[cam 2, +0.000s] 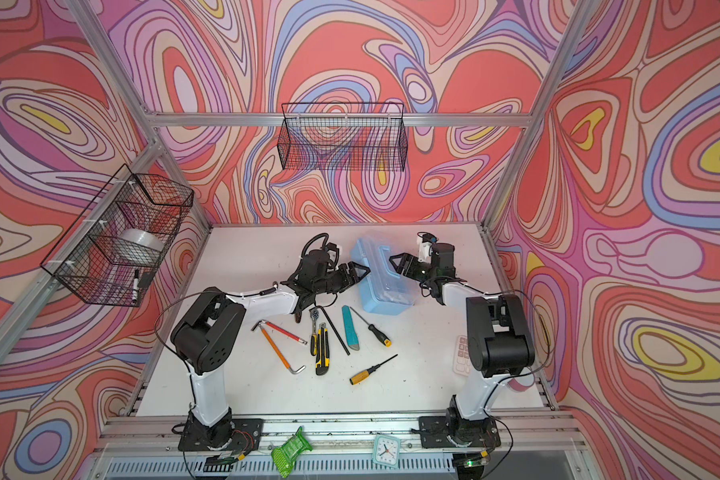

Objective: Pack the tool kit

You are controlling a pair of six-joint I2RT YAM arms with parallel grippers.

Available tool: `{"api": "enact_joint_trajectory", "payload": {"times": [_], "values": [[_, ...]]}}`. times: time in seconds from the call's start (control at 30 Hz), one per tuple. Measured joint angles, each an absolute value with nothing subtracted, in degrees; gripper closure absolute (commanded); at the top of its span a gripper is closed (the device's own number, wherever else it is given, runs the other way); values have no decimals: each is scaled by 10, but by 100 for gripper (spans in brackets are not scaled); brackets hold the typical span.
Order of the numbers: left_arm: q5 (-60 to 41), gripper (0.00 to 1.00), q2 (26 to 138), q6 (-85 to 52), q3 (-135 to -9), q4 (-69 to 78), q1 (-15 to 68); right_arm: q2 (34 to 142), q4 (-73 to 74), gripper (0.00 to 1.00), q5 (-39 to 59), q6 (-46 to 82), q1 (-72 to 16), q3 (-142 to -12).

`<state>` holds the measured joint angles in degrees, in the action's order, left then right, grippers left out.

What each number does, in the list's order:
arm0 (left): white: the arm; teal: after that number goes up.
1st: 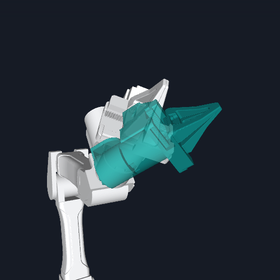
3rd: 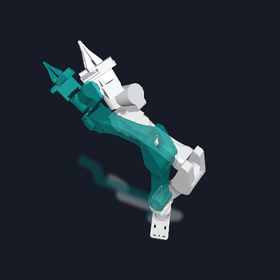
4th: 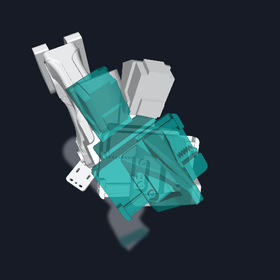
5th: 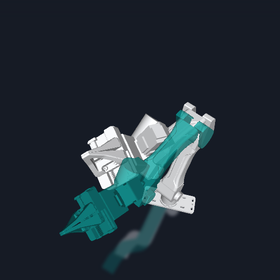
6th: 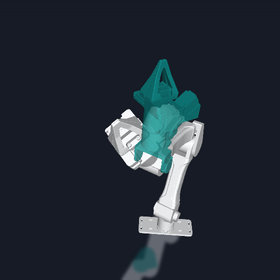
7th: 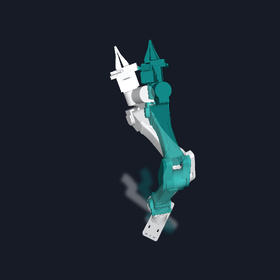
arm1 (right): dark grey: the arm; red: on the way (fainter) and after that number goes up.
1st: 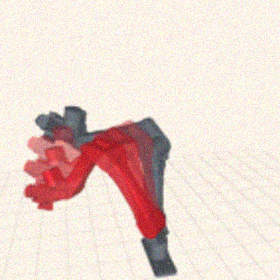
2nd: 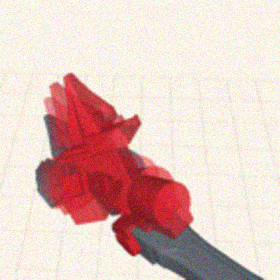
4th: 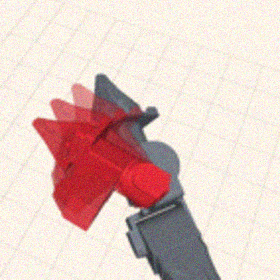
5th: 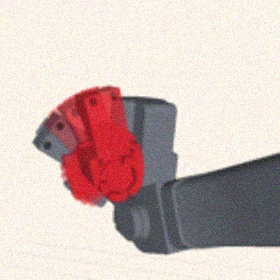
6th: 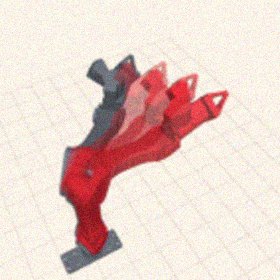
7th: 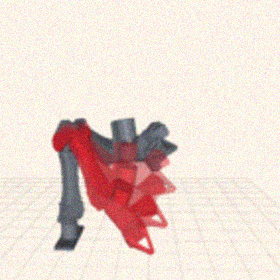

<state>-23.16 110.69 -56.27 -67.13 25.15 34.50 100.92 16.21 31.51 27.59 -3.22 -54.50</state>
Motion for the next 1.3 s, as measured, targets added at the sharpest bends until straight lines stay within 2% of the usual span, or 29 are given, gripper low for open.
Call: {"api": "enact_joint_trajectory", "payload": {"times": [0.67,1.07,1.3], "values": [[-239,32,1107,-617,-666,324,338,1029,210,33,343,321,-26,-536],[-256,33,1149,-703,-652,456,326,1037,223,34,343,340,-20,-537],[-255,44,1167,-747,-641,516,325,1039,226,35,342,343,-18,-537]]}}
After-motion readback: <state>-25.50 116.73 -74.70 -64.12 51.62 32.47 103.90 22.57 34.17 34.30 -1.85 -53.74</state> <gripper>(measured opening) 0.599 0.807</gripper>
